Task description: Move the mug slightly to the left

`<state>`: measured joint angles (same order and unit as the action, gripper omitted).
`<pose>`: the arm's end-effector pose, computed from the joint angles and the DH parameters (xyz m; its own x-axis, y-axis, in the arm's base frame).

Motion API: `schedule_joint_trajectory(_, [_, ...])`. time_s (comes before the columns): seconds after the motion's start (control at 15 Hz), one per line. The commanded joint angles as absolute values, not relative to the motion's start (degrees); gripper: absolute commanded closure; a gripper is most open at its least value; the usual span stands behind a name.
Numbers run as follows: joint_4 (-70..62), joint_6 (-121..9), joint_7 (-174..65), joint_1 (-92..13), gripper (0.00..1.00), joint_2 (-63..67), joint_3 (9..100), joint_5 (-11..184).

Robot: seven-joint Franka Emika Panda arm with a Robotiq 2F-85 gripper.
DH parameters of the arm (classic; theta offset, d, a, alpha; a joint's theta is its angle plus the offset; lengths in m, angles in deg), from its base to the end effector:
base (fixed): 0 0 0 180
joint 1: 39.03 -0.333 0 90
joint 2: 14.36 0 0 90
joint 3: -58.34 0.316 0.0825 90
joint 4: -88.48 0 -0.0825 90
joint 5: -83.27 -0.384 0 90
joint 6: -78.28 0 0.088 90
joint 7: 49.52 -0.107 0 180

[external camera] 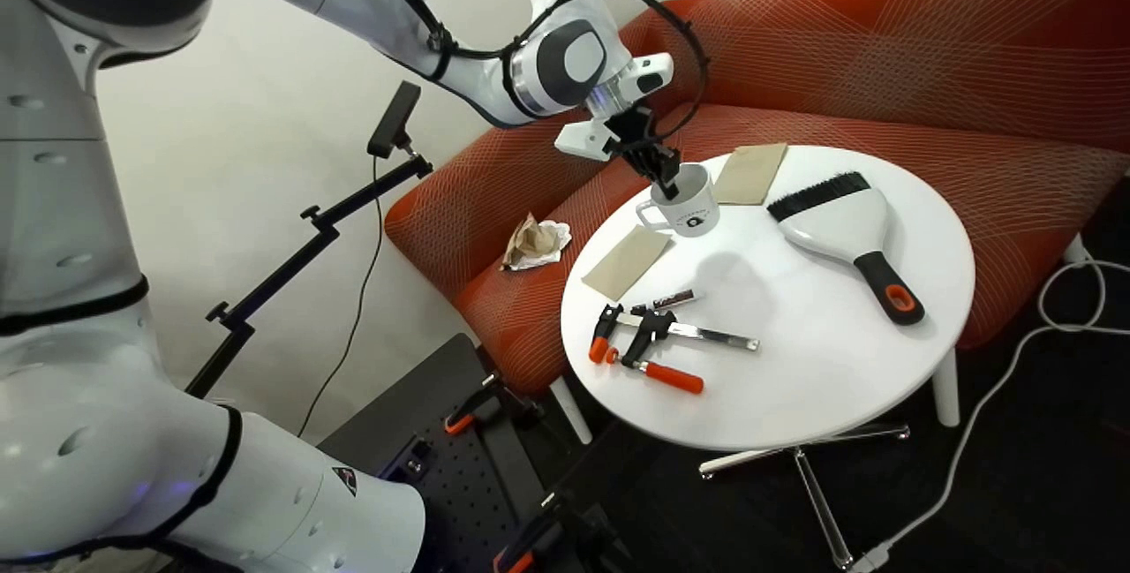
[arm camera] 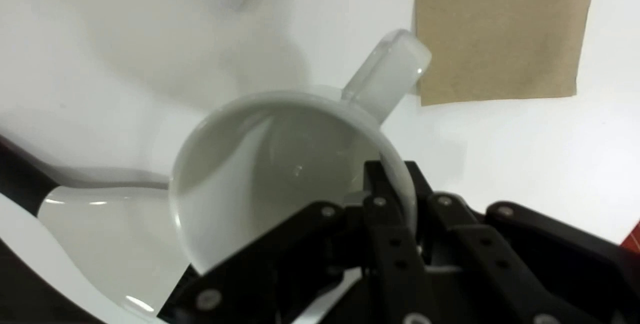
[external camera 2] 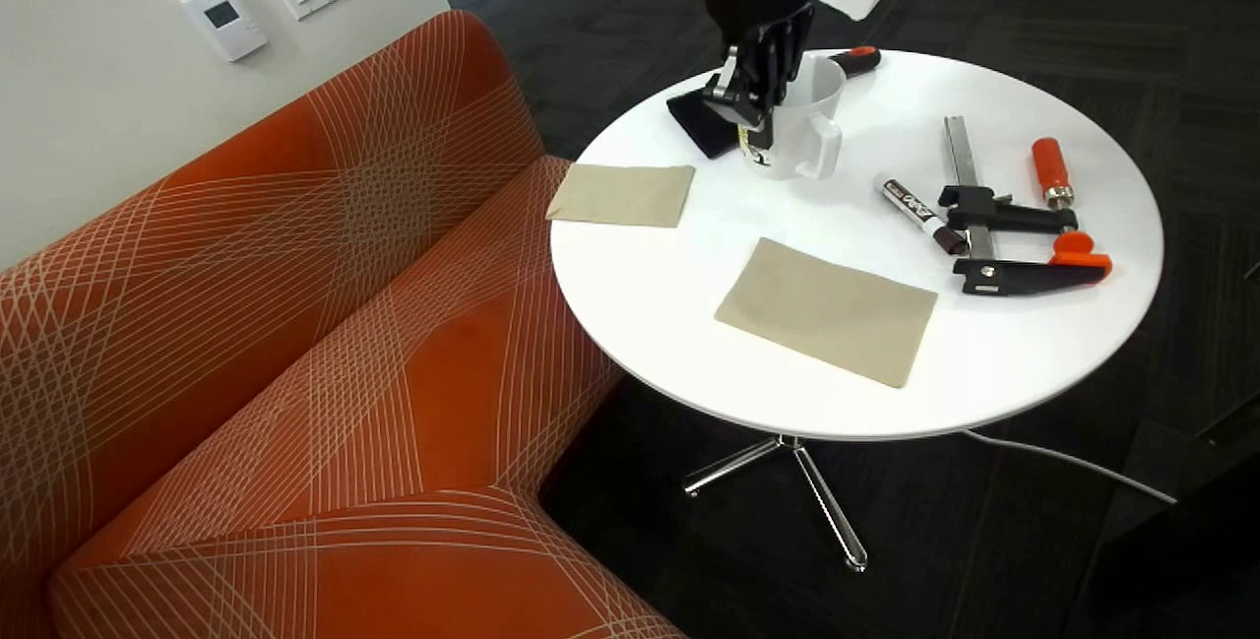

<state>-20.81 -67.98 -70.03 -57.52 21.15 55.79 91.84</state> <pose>0.6050 0.1760 0.1716 0.9970 0.0549 0.0553 0.0493 -0.9939 0.0983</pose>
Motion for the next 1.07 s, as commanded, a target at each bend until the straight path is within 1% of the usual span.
schedule_joint_trajectory(0.0, [-17.3,-67.5,-67.6,-57.6,0.97,23.4,56.4,93.7])
schedule_joint_trajectory(0.47, [-13.7,-67.8,-59.2,-56.8,0.97,27.4,57.7,94.2])
schedule_joint_trajectory(1.0, [-11.5,-67.1,-54.9,-56.4,0.97,30.0,58.2,94.3])
